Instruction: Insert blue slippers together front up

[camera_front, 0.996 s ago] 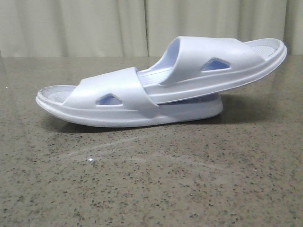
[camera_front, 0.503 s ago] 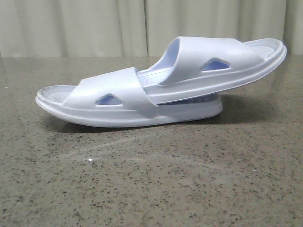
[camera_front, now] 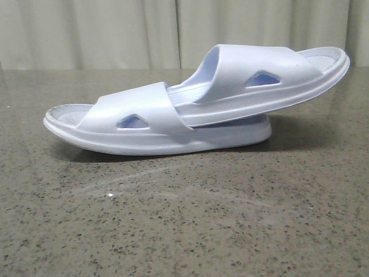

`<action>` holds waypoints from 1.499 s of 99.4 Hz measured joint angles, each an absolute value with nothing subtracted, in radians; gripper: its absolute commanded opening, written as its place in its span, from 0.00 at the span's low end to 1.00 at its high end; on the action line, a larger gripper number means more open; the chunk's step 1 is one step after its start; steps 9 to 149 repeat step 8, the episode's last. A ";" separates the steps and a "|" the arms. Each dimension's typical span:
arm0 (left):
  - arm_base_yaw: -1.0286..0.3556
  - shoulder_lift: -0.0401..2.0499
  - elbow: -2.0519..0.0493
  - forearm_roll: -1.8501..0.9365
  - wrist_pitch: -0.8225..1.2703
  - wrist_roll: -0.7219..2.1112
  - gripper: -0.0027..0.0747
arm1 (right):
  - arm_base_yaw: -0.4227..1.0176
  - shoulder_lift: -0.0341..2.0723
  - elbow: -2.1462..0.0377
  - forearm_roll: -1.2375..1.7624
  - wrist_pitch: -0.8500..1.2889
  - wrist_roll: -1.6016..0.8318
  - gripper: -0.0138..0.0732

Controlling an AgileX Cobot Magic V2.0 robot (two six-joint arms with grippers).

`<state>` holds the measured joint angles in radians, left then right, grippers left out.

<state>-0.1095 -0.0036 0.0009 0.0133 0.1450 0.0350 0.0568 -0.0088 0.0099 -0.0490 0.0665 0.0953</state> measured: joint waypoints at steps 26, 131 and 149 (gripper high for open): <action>-0.110 -0.004 0.001 0.013 0.145 0.035 0.06 | 0.057 -0.009 0.010 -0.049 0.067 0.095 0.04; -0.110 -0.004 0.001 0.013 0.145 0.035 0.06 | 0.057 -0.009 0.010 -0.049 0.067 0.095 0.04; -0.110 -0.004 0.001 0.013 0.145 0.035 0.06 | 0.057 -0.009 0.010 -0.049 0.067 0.095 0.04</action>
